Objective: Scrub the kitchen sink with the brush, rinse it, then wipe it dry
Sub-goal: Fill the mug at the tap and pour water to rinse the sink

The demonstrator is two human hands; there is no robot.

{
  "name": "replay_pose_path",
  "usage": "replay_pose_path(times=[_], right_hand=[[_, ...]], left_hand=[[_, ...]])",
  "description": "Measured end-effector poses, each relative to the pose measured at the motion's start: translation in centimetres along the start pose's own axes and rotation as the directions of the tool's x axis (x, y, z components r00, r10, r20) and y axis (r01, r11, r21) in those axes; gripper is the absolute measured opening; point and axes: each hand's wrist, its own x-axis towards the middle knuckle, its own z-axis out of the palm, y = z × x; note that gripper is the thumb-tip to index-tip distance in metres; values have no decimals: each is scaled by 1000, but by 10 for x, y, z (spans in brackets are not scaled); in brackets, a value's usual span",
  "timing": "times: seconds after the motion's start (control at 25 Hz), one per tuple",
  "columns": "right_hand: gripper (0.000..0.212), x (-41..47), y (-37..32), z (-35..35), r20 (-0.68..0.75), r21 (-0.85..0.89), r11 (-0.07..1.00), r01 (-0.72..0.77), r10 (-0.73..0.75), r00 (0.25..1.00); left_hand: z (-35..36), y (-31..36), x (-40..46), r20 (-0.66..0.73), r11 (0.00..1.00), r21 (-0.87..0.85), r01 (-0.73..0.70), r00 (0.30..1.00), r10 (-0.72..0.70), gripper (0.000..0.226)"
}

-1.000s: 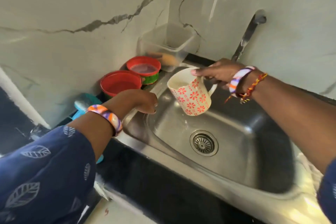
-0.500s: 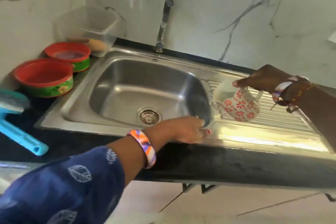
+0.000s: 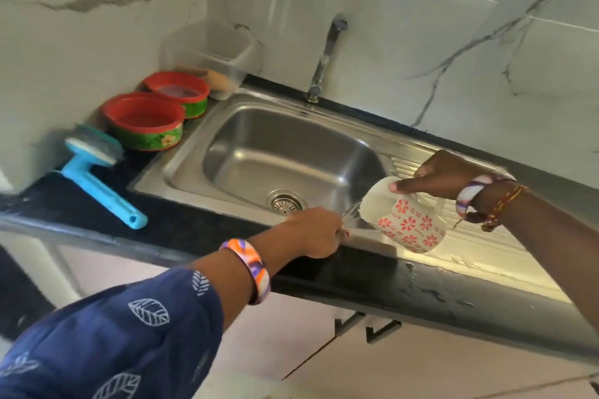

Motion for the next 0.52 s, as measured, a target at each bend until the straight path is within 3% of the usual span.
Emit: replay_pose_path(times=[0.16, 0.32, 0.52], right_hand=[[35, 8, -78, 20, 90, -23, 986, 163, -160, 983], [39, 24, -155, 43, 131, -15, 952, 306, -301, 945], [30, 52, -223, 71, 146, 56, 913, 405, -409, 901]], left_hand=[[-21, -58, -42, -100, 966, 9, 258, 961, -256, 36], [-40, -108, -79, -160, 842, 25, 538, 834, -528, 35], [-54, -147, -84, -185, 773, 86, 628, 773, -607, 34]])
